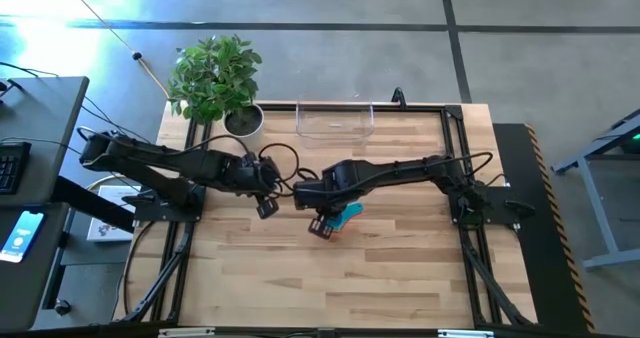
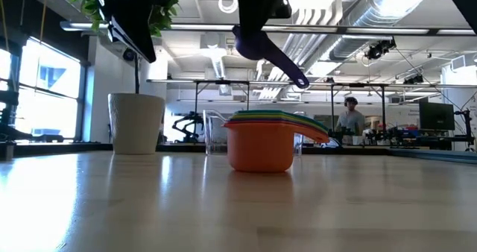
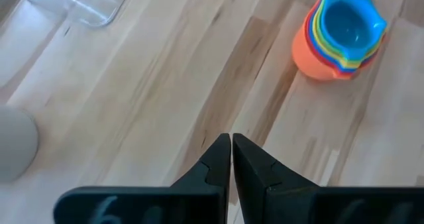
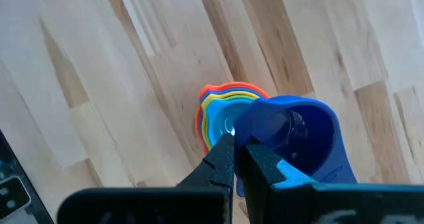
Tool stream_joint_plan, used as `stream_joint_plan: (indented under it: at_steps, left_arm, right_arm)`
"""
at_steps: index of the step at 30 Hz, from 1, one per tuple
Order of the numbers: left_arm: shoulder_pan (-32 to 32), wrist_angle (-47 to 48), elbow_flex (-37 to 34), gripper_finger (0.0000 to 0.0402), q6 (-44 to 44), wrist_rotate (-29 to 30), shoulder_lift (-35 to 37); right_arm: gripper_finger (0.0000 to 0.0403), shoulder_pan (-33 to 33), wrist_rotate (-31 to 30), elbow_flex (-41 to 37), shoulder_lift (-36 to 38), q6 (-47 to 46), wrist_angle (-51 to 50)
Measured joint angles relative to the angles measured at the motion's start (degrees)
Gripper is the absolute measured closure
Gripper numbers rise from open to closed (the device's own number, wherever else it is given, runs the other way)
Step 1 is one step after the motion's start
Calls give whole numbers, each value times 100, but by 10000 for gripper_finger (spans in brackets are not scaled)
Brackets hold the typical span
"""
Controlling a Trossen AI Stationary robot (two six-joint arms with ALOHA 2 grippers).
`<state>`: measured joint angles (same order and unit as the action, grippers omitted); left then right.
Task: Nest measuring cups in basket
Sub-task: Stack the dark blue measuring cup on top of the light blue measuring cup
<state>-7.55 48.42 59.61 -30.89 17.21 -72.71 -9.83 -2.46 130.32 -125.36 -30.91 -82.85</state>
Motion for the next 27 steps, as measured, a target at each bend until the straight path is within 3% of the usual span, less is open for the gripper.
stream_joint_plan:
  at_steps: [20, 27]
  left_arm:
    - [-123, 518, -2, 392, 13, 29, 34]
    - [-380, 1297, 9, 392, -16, -154, 70]
  right_arm:
    - [402, -99, 252, 4, -291, 34, -123]
    - [402, -145, 256, -13, -311, 10, -231]
